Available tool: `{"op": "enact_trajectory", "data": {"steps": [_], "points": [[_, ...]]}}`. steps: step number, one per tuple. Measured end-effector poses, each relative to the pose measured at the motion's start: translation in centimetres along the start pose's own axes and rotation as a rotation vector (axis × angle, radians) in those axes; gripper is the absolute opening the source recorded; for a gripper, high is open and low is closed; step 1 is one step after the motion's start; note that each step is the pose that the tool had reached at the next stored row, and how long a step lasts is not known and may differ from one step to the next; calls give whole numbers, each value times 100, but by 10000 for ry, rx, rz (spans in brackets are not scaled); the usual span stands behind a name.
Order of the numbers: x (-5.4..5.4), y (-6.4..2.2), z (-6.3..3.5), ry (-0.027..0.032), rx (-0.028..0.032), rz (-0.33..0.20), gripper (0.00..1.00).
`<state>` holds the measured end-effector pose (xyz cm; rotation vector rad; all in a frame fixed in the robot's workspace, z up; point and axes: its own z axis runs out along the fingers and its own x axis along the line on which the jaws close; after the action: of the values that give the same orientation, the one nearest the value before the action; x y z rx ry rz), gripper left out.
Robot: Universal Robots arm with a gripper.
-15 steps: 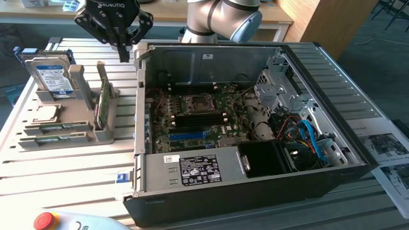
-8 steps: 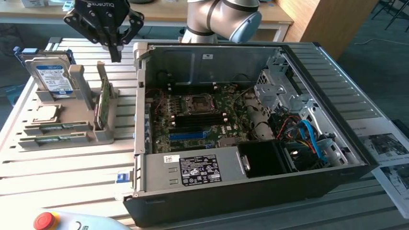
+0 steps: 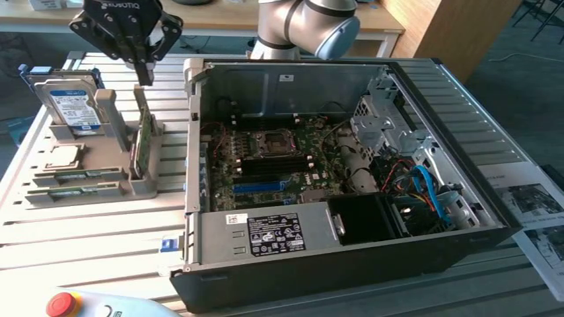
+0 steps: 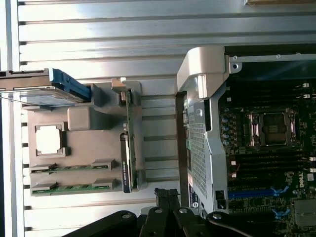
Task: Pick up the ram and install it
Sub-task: 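Reach for the ram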
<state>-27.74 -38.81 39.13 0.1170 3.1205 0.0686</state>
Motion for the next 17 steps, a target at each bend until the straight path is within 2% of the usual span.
{"op": "enact_trajectory", "data": {"steps": [17], "points": [[417, 6, -4, 2, 0, 1, 10]]}}
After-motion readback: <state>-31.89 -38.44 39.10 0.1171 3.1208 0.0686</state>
